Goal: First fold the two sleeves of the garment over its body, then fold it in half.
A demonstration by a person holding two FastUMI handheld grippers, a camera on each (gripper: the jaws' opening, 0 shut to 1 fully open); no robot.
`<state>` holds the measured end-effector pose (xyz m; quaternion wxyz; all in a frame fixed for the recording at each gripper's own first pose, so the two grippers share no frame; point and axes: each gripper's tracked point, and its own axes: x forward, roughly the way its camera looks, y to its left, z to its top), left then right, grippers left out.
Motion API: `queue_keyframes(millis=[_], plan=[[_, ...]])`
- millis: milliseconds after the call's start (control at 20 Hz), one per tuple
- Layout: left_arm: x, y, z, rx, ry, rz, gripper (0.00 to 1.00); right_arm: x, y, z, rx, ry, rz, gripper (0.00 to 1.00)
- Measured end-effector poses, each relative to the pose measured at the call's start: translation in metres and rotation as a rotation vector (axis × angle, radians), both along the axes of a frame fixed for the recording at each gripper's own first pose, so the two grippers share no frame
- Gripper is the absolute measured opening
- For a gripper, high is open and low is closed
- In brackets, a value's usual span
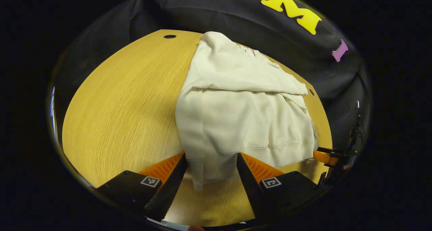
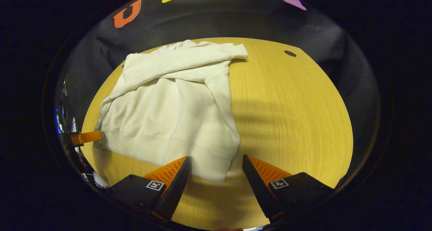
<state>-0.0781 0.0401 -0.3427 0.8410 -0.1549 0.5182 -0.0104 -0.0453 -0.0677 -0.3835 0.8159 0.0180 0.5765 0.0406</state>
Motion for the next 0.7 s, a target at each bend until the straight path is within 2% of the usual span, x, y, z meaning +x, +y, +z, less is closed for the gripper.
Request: queue_keyframes(millis=[50,100,150,200,250,300,350,400,450,500,550,600,700], plan=[[0.001,0.002,-0.002,0.009,0.006,0.004,0.89,0.005,0.001,0.0,-0.009,-0.013,0.007,0.97],[0.002,0.004,-0.003,0.014,0.01,0.006,0.79,0.004,0.001,-0.002,-0.023,-0.009,0.018,0.98],[0.002,0.008,-0.004,0.018,0.016,0.012,0.8,0.006,0.0,-0.002,-0.026,-0.02,0.025,0.95],[0.002,0.014,-0.006,0.033,0.021,0.023,0.7,0.007,0.003,-0.002,-0.019,-0.022,0.021,0.89],[0.002,0.02,-0.008,0.043,0.018,0.045,0.64,0.01,0.002,-0.004,-0.009,-0.03,0.011,0.71],[0.003,0.019,-0.007,0.028,0.01,0.056,0.32,0.01,0.004,-0.003,0.007,-0.032,0.001,0.65],[0.003,0.017,-0.007,0.02,0.008,0.056,0.25,0.012,0.006,-0.004,0.033,-0.036,-0.007,0.49],[0.003,0.016,-0.007,0.007,0.01,0.058,0.22,0.013,0.009,-0.005,0.058,-0.028,-0.026,0.41],[0.004,0.014,-0.007,-0.013,0.003,0.064,0.19,0.013,0.009,-0.004,0.076,-0.025,-0.043,0.2],[0.006,0.007,-0.004,-0.051,-0.003,0.065,0.13,0.013,0.01,-0.003,0.098,-0.019,-0.057,0.2],[0.006,0.002,0.001,-0.075,-0.013,0.065,0.1,0.014,0.01,-0.002,0.123,-0.014,-0.081,0.06],[0.009,-0.001,0.004,-0.087,-0.025,0.057,0.06,0.013,0.011,-0.002,0.155,-0.005,-0.104,0.05],[0.013,-0.004,0.017,-0.092,-0.059,0.035,0.04,0.019,0.012,0.012,0.208,-0.019,-0.136,0.05]])
